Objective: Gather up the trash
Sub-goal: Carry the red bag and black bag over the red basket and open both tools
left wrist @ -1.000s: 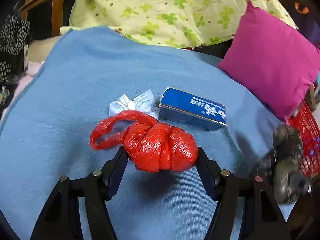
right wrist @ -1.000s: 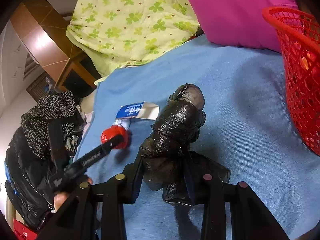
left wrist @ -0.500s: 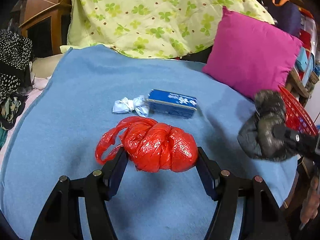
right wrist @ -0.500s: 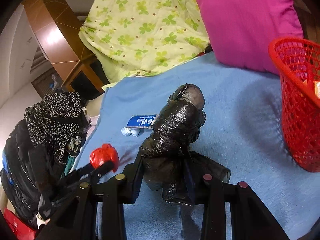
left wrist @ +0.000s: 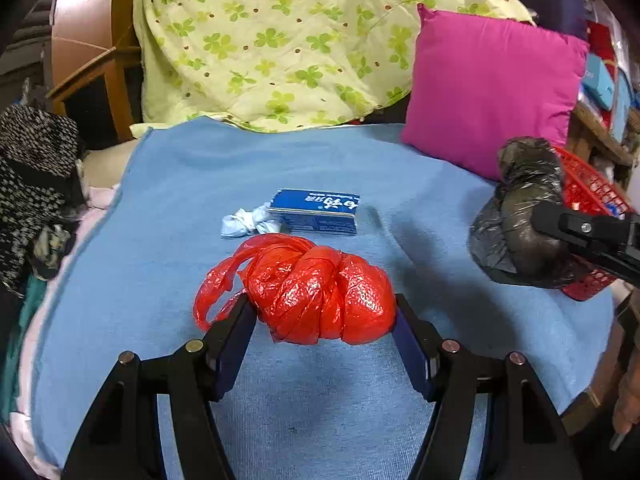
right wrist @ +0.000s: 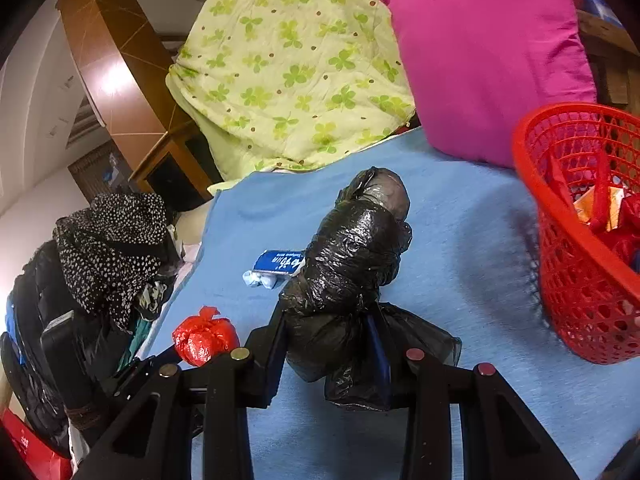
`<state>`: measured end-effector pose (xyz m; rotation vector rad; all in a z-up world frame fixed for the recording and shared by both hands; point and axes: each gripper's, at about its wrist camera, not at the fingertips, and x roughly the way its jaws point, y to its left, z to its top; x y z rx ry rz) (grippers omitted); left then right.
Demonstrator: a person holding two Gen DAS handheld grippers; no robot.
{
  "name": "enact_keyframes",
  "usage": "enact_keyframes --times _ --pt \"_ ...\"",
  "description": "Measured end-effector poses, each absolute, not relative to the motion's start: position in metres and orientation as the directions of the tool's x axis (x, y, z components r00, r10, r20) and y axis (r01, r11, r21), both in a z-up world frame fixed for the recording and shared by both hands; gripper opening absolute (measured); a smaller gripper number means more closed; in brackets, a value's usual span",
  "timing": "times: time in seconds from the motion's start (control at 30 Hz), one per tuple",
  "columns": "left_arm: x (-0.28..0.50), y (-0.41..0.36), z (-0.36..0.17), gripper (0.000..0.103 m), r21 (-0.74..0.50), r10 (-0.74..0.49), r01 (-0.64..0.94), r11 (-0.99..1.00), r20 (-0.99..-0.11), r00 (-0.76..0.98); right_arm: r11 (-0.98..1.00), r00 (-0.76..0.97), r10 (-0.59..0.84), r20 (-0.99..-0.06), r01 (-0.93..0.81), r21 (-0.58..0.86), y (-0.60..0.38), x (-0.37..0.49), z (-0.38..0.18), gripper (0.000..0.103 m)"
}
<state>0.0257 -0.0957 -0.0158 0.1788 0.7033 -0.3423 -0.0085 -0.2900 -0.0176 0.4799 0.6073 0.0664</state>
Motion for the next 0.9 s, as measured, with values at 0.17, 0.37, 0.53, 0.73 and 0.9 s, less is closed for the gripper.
enact_keyframes --times 0.17,0.37,0.53,0.73,0.9 --pt "0.019 -0.109 -0.003 0.069 0.128 -0.184 0.336 0.933 -0.634 0.751 0.883 0.833 0.199 -0.516 0.076 0.463 -0.299 -0.015 -0.013 0.039" --pt "0.014 -0.120 0.009 0.069 0.160 -0.156 0.316 0.935 -0.614 0.773 0.882 0.845 0.201 -0.495 0.064 0.467 -0.304 -0.023 -0.007 0.039" --pt "0.008 -0.128 0.017 0.069 0.186 -0.142 0.311 0.932 -0.600 0.787 0.888 0.855 0.200 -0.478 0.048 0.457 -0.305 -0.029 -0.002 0.039" --pt "0.002 -0.136 0.025 0.069 0.212 -0.139 0.313 0.926 -0.579 0.803 0.894 0.867 0.197 -0.459 0.033 0.446 -0.304 -0.035 0.003 0.039" --pt "-0.001 -0.142 0.033 0.069 0.232 -0.139 0.315 0.920 -0.559 0.817 0.905 0.882 0.189 -0.432 0.014 0.425 -0.303 -0.041 0.010 0.039"
